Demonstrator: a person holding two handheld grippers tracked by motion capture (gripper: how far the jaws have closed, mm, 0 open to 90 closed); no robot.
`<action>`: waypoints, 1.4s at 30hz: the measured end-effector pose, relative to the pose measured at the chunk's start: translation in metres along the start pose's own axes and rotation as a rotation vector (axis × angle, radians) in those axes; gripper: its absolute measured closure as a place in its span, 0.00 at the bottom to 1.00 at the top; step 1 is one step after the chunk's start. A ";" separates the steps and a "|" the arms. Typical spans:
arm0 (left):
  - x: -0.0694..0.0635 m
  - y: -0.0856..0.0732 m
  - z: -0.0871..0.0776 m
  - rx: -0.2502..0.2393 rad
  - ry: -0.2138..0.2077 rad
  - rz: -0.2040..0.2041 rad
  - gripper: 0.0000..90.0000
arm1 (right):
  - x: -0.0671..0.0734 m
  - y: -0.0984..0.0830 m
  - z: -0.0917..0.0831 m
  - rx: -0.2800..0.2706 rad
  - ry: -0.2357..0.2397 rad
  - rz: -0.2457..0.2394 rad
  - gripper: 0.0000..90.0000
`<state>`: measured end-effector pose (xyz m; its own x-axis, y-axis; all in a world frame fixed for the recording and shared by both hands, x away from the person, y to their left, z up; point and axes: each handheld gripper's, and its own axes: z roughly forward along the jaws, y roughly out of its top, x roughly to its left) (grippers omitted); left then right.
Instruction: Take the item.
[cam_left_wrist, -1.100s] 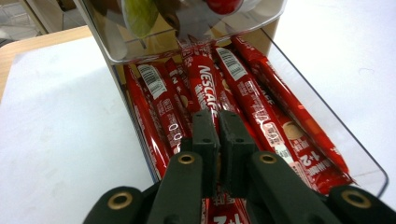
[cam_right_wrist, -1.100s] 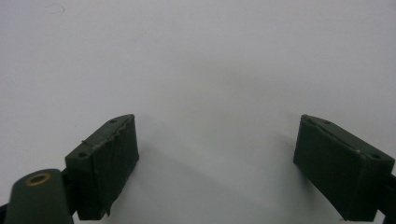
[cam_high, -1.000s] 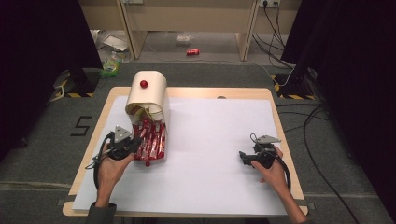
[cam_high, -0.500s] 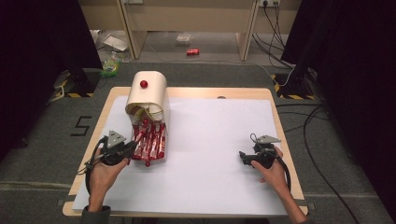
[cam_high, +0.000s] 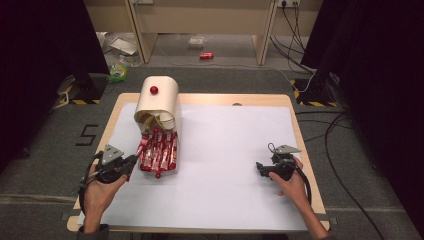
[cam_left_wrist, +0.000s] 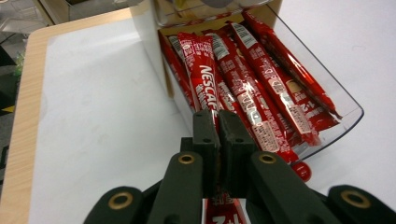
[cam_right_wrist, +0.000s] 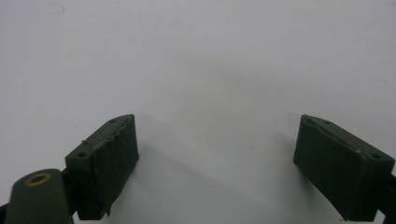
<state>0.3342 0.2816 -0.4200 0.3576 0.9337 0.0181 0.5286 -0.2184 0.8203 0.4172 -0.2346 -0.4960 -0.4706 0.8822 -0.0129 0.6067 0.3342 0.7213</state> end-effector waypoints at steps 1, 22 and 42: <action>0.002 0.000 -0.002 -0.001 0.003 -0.002 0.95 | 0.000 0.000 0.000 0.000 0.000 0.000 0.16; 0.031 -0.007 0.002 -0.029 0.062 -0.060 0.95 | 0.000 0.000 0.000 0.000 0.001 0.002 0.16; 0.055 -0.002 0.026 -0.053 0.100 -0.094 0.95 | 0.000 0.000 0.000 0.000 0.000 0.002 0.16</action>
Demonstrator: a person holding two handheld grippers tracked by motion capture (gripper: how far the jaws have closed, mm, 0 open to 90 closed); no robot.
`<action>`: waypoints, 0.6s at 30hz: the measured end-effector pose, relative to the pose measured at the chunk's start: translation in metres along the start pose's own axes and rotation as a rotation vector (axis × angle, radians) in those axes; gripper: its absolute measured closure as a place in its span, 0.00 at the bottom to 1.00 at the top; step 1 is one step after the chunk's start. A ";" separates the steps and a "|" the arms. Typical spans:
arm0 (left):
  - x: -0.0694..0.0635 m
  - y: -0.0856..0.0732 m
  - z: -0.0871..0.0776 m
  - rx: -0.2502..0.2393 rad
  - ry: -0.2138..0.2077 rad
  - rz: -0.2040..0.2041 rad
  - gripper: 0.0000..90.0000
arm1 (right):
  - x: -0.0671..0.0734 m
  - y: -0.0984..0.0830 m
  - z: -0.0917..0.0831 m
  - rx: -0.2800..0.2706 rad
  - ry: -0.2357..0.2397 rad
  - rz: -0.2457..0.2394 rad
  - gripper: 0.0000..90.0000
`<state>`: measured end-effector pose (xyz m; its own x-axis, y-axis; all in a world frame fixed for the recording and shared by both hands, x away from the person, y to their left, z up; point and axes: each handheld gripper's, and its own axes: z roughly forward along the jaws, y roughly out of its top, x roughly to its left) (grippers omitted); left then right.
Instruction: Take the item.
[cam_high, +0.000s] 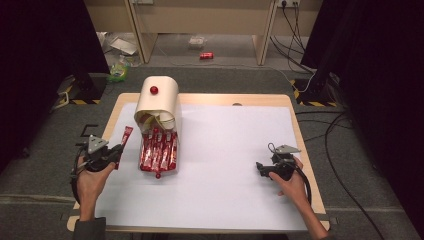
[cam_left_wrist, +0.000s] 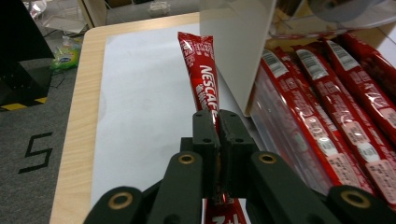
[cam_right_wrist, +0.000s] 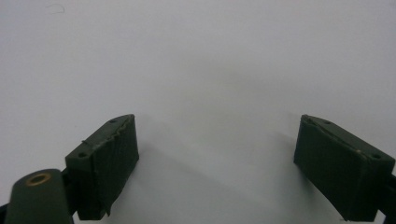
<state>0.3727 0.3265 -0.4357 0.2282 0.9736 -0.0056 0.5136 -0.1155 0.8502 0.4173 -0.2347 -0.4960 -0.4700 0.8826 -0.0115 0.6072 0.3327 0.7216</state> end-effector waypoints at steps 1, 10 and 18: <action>0.001 0.000 0.001 0.000 0.002 -0.003 0.95 | 0.000 0.000 0.000 0.001 0.001 0.000 0.16; 0.013 -0.007 0.016 0.019 0.015 -0.021 0.95 | 0.000 0.000 0.000 0.000 0.000 0.000 0.15; 0.018 -0.015 0.031 0.053 0.025 -0.027 0.95 | 0.000 0.000 0.000 -0.001 0.001 -0.003 0.16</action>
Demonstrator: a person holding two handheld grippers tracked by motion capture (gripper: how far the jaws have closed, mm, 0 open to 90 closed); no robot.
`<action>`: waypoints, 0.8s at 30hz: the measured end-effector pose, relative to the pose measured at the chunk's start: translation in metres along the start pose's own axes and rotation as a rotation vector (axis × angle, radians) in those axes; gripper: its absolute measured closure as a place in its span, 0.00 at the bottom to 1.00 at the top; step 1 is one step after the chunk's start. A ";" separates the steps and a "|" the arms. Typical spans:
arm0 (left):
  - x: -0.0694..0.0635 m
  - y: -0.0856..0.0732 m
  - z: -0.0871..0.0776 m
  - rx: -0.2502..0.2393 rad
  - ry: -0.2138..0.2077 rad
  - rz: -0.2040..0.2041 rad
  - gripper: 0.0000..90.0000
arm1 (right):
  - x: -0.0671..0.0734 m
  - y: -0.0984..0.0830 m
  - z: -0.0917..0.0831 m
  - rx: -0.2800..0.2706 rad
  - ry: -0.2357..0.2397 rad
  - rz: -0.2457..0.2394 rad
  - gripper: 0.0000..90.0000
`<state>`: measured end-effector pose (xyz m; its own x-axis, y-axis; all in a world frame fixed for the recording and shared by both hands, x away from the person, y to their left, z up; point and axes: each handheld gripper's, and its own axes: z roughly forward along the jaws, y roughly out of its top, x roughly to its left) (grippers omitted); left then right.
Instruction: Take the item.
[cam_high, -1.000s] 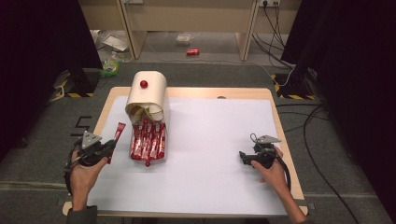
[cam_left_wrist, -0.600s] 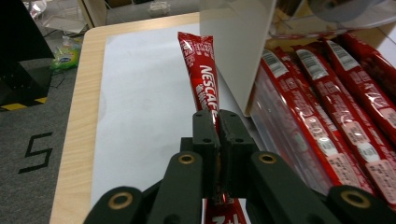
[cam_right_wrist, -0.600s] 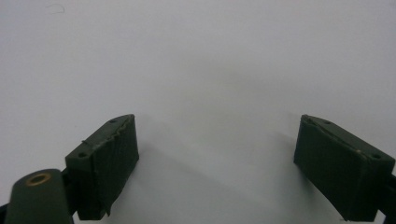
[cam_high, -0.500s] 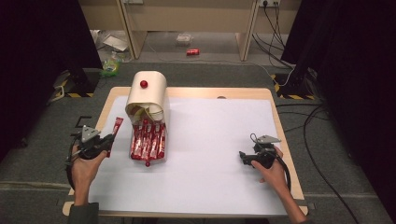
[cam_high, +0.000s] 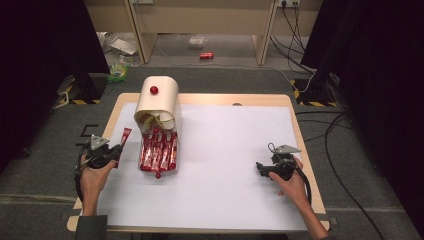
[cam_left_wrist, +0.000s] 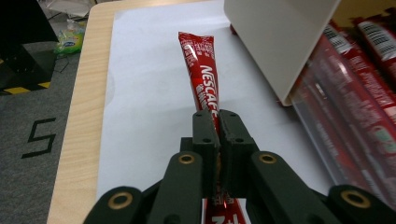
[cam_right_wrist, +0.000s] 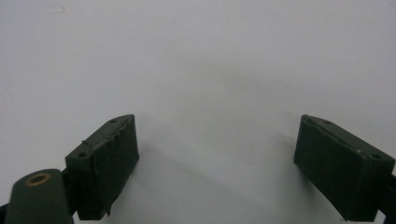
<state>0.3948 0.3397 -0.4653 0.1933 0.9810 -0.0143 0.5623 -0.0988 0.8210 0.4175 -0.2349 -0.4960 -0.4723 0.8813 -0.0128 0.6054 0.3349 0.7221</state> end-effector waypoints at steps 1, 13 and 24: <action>0.001 -0.001 0.001 0.001 0.001 -0.001 0.95 | 0.000 0.000 0.000 0.000 -0.001 -0.001 0.16; 0.007 -0.008 0.015 0.025 0.008 -0.018 0.95 | 0.000 0.000 0.000 0.000 0.000 0.000 0.15; 0.007 -0.012 0.026 0.059 0.005 -0.020 0.95 | 0.000 0.000 0.000 0.000 0.000 0.000 0.16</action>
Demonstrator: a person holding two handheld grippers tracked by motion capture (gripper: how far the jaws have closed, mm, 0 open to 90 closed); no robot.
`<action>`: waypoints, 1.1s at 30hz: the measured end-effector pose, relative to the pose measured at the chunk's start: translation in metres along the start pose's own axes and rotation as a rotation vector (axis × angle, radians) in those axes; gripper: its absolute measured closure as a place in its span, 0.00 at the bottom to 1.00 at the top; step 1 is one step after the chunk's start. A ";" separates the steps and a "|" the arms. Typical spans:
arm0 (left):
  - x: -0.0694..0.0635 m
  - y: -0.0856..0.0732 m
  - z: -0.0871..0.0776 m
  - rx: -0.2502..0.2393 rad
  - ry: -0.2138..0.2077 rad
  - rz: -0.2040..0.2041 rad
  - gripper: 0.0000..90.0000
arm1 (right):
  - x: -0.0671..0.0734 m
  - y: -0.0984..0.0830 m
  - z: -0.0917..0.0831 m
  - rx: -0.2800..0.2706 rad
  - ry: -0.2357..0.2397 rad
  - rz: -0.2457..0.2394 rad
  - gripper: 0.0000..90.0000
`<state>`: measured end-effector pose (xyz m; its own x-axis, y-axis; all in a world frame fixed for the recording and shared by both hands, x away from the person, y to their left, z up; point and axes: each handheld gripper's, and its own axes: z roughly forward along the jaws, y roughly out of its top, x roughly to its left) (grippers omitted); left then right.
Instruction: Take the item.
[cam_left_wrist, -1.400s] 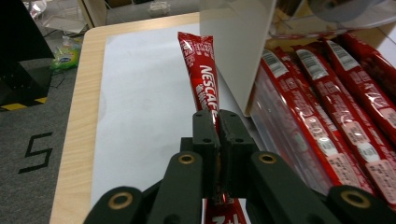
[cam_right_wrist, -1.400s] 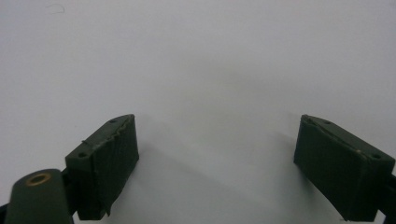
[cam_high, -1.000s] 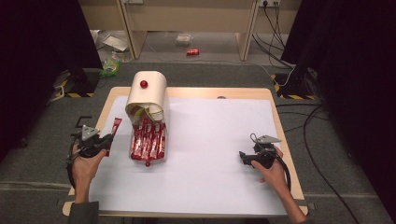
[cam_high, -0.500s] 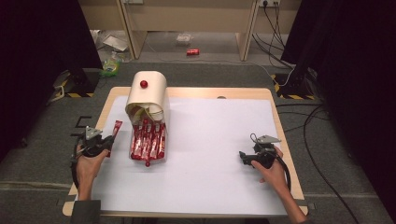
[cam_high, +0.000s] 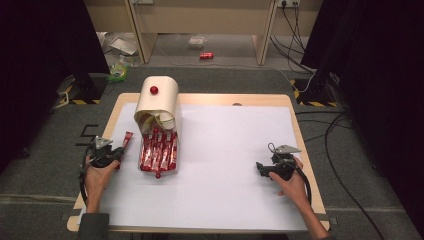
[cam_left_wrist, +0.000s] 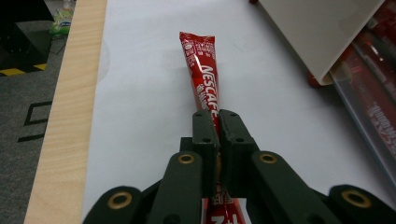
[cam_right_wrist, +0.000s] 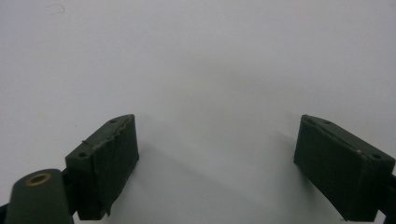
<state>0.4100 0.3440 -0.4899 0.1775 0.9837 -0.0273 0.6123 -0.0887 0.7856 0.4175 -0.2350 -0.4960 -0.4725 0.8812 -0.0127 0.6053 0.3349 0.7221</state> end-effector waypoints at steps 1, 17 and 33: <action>0.000 0.000 0.000 0.004 0.001 -0.001 0.95 | 0.000 0.000 0.000 0.000 -0.001 -0.002 0.15; -0.002 -0.002 0.006 0.017 0.007 -0.003 0.82 | 0.000 0.000 0.000 -0.001 0.000 -0.001 0.16; -0.011 0.007 -0.020 -0.094 -0.016 -0.027 0.45 | 0.000 0.000 0.000 0.000 -0.001 -0.002 0.16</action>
<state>0.3968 0.3355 -0.4714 0.1744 0.9829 -0.0584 0.5424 -0.0464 0.8388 0.4174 -0.2350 -0.4960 -0.4731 0.8809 -0.0147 0.6043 0.3365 0.7222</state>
